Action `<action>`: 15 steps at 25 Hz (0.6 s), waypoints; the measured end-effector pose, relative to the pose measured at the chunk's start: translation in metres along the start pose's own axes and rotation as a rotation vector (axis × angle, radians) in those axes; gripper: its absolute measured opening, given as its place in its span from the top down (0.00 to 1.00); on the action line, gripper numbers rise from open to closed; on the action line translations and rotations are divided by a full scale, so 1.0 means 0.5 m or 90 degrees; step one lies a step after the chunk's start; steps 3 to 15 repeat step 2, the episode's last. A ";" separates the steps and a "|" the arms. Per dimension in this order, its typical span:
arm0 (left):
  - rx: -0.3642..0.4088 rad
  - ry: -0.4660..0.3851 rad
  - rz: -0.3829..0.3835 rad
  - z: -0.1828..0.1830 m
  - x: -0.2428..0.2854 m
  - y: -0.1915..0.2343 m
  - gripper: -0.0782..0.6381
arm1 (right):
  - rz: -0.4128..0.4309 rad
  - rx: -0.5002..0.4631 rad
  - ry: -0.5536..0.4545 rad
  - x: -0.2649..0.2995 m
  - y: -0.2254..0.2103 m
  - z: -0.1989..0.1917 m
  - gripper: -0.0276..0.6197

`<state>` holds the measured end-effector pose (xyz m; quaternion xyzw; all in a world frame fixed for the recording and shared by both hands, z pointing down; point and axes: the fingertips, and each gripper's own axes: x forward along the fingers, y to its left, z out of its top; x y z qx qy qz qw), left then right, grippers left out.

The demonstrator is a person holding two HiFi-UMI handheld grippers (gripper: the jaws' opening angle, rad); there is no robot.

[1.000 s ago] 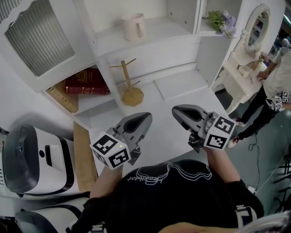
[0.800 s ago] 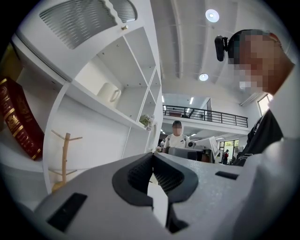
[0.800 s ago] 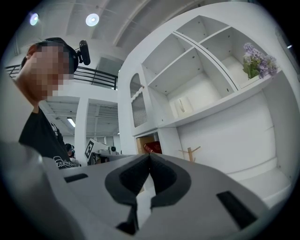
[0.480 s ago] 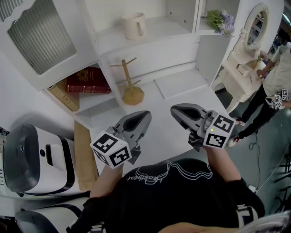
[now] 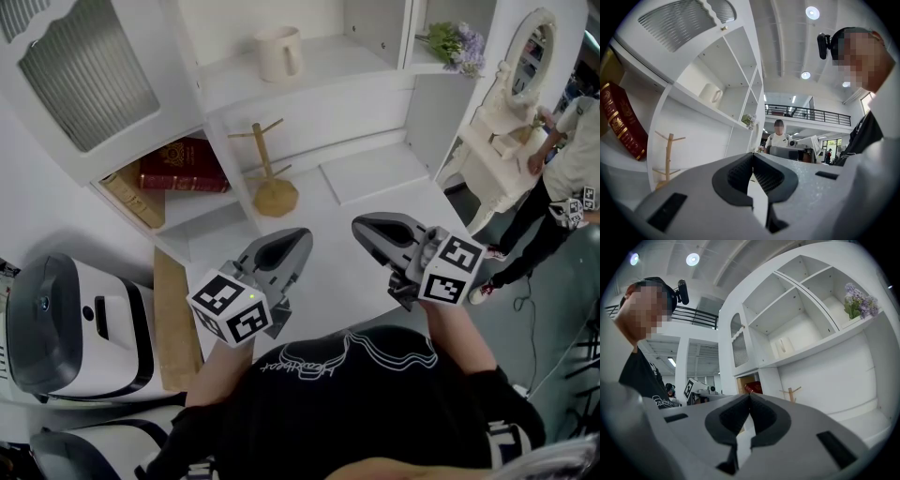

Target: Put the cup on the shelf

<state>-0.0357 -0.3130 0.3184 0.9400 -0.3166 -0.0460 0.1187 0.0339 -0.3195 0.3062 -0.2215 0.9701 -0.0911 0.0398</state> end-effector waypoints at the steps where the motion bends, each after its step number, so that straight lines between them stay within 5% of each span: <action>1: 0.000 0.000 0.001 -0.001 0.000 0.000 0.88 | 0.000 -0.001 0.000 0.000 -0.001 -0.001 0.95; 15: 0.000 -0.001 0.001 -0.002 0.001 0.001 0.88 | 0.001 -0.001 0.001 0.000 -0.001 -0.002 0.95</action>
